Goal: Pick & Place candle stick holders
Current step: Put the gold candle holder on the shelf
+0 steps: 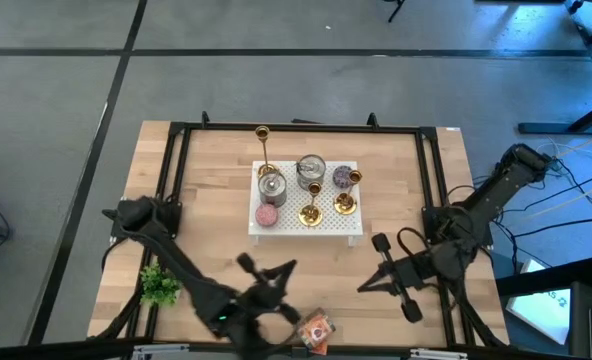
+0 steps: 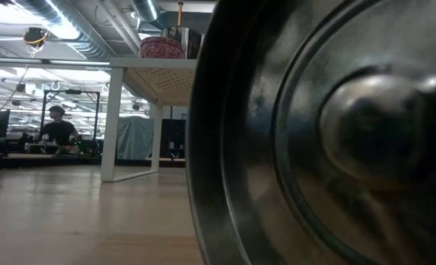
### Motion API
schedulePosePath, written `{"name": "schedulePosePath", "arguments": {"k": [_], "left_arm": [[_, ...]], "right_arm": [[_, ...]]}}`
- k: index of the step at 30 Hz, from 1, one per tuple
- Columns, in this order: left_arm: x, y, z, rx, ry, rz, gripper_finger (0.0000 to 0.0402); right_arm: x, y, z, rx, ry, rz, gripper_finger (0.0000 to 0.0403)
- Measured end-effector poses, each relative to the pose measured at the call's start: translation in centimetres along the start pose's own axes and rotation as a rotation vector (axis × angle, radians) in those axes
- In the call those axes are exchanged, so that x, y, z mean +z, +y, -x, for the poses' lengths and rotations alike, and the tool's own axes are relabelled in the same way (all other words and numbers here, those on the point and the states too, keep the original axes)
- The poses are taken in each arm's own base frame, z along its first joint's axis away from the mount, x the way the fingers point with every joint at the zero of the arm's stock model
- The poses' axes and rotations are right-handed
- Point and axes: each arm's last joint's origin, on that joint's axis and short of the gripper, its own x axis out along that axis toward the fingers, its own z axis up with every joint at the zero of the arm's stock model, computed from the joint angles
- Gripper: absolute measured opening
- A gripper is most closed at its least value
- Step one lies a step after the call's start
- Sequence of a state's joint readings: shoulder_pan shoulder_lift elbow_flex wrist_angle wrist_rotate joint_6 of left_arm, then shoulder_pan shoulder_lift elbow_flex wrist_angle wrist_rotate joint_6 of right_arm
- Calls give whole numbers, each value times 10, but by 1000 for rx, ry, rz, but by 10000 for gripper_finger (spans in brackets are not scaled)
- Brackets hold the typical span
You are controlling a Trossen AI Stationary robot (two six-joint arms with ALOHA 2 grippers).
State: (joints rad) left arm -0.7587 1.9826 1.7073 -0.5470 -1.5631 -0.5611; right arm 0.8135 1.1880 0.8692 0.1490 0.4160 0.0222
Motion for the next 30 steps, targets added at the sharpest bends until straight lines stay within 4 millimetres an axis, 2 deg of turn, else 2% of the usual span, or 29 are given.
{"name": "schedulePosePath", "arguments": {"k": [5,10,13,17,21,30], "left_arm": [[30,41,32,-72,-22,32,1],[57,93,40,-104,-28,83,1],[63,113,43,-116,-32,71,1],[58,123,49,-139,-41,22,1],[46,123,57,-163,-52,-44,2],[41,131,56,-163,-56,-90,2]], "right_arm": [[-10,-6,-16,-44,32,-13,5],[-16,-13,-43,-96,-33,-50,5],[-22,-18,-55,-121,-60,-167,5],[-37,-16,-67,-129,-14,-263,5],[-42,-12,-76,-115,-54,-347,5],[-35,-9,-83,-73,-214,-539,5]]}}
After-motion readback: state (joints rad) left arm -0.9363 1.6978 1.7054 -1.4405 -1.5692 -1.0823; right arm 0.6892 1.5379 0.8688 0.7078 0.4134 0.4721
